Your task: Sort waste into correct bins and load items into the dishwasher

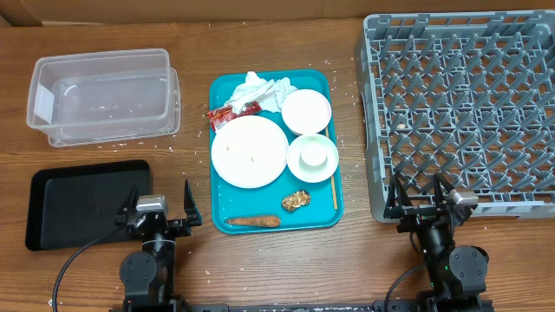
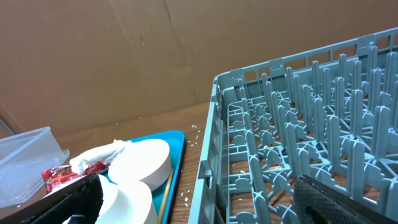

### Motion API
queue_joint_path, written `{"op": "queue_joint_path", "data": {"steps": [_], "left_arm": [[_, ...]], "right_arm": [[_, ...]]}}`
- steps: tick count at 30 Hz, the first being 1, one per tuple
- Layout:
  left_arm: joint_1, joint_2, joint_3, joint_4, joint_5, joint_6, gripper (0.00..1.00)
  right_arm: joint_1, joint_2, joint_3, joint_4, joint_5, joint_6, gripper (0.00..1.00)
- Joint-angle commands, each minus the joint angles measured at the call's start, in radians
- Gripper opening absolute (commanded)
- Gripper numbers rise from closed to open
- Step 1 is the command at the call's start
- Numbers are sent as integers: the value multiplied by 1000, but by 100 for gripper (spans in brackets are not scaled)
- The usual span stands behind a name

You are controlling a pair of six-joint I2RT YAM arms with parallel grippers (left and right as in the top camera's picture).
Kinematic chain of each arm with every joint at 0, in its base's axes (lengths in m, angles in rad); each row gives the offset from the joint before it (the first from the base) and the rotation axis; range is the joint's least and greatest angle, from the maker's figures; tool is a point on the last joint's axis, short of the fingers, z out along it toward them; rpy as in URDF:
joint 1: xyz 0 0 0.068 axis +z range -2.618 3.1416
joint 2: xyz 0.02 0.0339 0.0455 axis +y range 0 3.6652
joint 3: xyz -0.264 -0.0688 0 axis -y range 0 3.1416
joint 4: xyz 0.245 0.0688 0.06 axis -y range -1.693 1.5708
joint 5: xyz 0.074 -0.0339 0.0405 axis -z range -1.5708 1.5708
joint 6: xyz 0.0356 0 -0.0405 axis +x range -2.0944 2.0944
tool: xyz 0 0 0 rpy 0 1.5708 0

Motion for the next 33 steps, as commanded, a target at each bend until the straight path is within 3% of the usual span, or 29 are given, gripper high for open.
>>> {"op": "queue_joint_path", "data": {"steps": [1, 20, 27, 33], "left_arm": [[-7, -12, -3, 2, 5, 19, 100], [-7, -12, -3, 5, 9, 14, 100], [-7, -12, -3, 52, 360, -262, 100], [-7, -12, -3, 188, 433, -445, 100]], "right_arm": [[-1, -9, -10, 6, 9, -6, 100], [-1, -9, -10, 6, 8, -7, 100], [-1, -9, -10, 6, 8, -6, 100], [-1, -9, -10, 6, 8, -6, 100]]}}
